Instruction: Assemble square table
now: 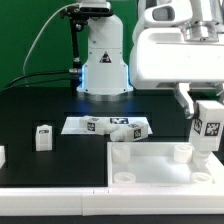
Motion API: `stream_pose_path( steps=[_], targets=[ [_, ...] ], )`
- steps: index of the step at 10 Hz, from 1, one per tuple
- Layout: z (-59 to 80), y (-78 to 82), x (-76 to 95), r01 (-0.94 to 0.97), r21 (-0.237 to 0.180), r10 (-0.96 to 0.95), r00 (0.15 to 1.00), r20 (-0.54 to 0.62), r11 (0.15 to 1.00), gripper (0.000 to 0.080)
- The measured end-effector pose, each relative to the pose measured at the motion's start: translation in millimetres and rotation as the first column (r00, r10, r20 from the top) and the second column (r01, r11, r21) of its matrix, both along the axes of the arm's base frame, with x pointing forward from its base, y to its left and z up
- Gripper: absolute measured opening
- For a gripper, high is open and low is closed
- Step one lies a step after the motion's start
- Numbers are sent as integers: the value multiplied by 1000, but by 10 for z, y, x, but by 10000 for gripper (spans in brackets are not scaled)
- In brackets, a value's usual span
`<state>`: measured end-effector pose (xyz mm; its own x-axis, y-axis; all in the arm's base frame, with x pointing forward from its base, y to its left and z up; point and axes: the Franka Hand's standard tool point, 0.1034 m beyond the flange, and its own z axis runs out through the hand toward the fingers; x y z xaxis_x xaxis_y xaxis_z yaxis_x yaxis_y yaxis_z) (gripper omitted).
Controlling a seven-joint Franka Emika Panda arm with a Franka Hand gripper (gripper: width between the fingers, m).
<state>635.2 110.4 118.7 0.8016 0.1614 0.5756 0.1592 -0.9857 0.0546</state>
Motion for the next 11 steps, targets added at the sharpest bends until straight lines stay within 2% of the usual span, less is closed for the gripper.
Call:
stream_pose_path(
  steps=[5,11],
  targets=[
    [-192,28,-46,-6,-7,6,1000,-26,1000,285],
    [-350,41,-70,-5,-9,5,1000,-2,1000,285]
  ],
)
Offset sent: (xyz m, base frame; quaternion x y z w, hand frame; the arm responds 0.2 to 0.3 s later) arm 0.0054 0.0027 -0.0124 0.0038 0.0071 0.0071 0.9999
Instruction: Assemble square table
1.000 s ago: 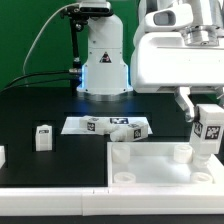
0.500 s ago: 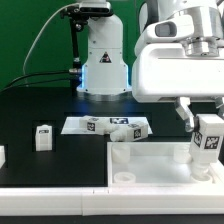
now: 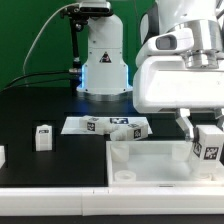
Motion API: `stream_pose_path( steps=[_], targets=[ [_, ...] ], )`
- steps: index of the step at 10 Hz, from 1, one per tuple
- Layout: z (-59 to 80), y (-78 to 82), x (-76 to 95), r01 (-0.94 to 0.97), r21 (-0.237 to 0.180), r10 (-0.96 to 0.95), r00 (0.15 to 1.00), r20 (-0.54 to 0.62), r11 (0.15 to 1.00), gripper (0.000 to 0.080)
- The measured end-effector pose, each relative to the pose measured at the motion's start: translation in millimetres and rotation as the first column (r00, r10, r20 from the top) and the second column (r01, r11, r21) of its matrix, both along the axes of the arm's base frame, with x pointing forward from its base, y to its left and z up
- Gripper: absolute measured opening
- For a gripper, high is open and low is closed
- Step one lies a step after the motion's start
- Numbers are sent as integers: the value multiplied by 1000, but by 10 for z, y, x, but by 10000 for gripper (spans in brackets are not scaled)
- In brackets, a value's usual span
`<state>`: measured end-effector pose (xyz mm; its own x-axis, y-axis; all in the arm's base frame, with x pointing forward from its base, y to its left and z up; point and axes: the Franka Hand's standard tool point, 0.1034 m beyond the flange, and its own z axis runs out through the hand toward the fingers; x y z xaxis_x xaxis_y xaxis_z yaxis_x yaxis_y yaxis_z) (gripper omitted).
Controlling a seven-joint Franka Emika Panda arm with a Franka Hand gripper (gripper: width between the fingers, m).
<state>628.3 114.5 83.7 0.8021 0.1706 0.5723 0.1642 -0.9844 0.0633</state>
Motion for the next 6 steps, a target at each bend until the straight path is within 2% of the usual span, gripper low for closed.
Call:
stream_pose_path(
  steps=[2,4,5,6],
  targets=[
    [-3,-67,20,0,-4,0,999,34,1000,286],
    [-7,-83,28,2,-4,-2,1000,20,1000,286],
    [-42,-84,6,3,-5,-3,1000,-5,1000,354],
    [-33,-83,7,8,-3,-8,999,-35,1000,497]
  ],
)
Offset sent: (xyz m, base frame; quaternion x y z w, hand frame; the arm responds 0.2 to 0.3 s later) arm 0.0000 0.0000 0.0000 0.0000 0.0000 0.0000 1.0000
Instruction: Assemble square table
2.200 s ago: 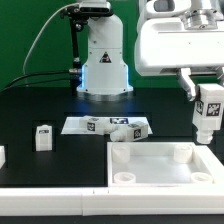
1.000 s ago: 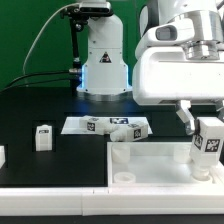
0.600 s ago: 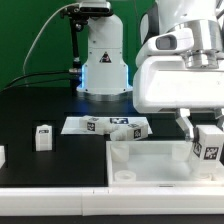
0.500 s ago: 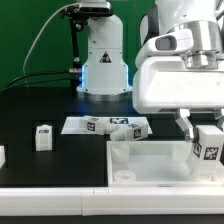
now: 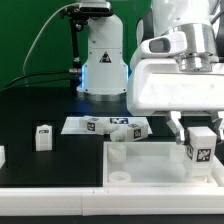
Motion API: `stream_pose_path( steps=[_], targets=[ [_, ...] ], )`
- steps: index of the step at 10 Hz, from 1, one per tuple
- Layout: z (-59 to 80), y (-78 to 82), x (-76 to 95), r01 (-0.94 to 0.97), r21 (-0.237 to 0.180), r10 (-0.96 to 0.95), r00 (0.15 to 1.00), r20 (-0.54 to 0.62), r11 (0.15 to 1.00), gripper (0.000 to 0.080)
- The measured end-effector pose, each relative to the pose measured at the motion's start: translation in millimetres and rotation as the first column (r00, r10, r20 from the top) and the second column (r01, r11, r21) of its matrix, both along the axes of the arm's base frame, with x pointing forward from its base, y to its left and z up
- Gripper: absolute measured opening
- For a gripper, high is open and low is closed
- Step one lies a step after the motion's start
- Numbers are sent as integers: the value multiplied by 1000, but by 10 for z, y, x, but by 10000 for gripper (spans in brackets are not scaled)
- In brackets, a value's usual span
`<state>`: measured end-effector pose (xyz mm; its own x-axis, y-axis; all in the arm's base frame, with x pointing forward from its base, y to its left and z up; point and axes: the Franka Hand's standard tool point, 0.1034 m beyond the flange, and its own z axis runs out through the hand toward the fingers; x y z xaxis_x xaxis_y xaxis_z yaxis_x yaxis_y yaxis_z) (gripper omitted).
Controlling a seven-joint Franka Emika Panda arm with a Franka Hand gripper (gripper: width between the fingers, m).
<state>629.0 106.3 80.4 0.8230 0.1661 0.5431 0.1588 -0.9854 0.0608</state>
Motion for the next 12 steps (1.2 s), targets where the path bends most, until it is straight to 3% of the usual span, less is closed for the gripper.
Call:
stream_pose_path(
  steps=[1,2,3,6,8,9,10,11,12],
  targets=[
    [69,-25,35,26,9,-25,999,-31,1000,497],
    [69,-46,67,50,18,-48,995,-82,999,619],
    [37,-4,89,77,30,-70,981,-181,997,643],
    [59,-144,205,124,19,-102,889,-445,992,648],
    [70,-131,197,130,8,-104,825,-556,991,649],
    [70,-134,220,136,9,-109,825,-554,991,649],
    [66,-133,218,167,9,-134,821,-555,986,532],
    [66,-136,219,169,8,-136,821,-555,986,532],
    [65,-133,218,211,9,-170,813,-556,978,334]
  ],
)
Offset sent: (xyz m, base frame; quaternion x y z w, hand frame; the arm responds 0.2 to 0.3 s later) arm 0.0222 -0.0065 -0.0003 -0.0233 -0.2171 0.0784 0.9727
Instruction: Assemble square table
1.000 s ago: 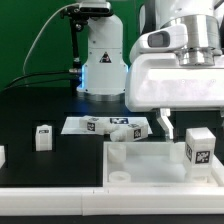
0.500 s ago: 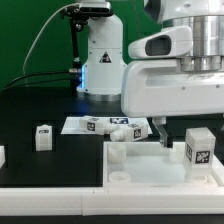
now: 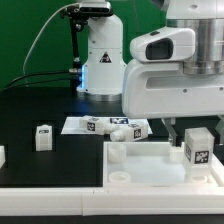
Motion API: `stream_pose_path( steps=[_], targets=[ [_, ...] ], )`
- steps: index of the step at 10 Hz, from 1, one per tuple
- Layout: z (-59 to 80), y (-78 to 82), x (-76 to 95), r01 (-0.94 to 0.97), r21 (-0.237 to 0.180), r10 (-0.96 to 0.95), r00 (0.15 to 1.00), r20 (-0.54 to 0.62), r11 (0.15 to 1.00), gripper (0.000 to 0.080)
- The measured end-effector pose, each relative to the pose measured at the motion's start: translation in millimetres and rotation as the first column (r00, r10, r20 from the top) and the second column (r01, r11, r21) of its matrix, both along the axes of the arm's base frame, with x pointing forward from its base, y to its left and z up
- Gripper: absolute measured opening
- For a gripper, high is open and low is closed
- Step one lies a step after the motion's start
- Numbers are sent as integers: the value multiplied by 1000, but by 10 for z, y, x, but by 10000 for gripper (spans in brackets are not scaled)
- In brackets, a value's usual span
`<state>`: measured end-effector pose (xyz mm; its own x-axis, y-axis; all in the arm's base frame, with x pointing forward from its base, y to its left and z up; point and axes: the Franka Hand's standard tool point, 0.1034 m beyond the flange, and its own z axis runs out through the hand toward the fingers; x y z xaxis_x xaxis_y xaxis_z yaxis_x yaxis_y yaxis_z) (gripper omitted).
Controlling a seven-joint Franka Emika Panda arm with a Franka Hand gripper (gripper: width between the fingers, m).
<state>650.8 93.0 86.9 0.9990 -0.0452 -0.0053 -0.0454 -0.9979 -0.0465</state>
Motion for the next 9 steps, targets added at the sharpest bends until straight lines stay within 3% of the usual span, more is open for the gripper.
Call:
stream_pose_path(
  steps=[1,5,6,8,9],
  targets=[
    [0,4,-1,101,2,-101,995,-5,995,285],
    [-6,29,-8,409,-2,-409,912,-16,912,285],
    [-11,99,-19,529,4,-529,848,-10,848,285],
    [-17,86,-21,729,0,-729,684,-20,684,285],
    [-23,90,-26,837,5,-836,548,-32,548,285]
  ],
)
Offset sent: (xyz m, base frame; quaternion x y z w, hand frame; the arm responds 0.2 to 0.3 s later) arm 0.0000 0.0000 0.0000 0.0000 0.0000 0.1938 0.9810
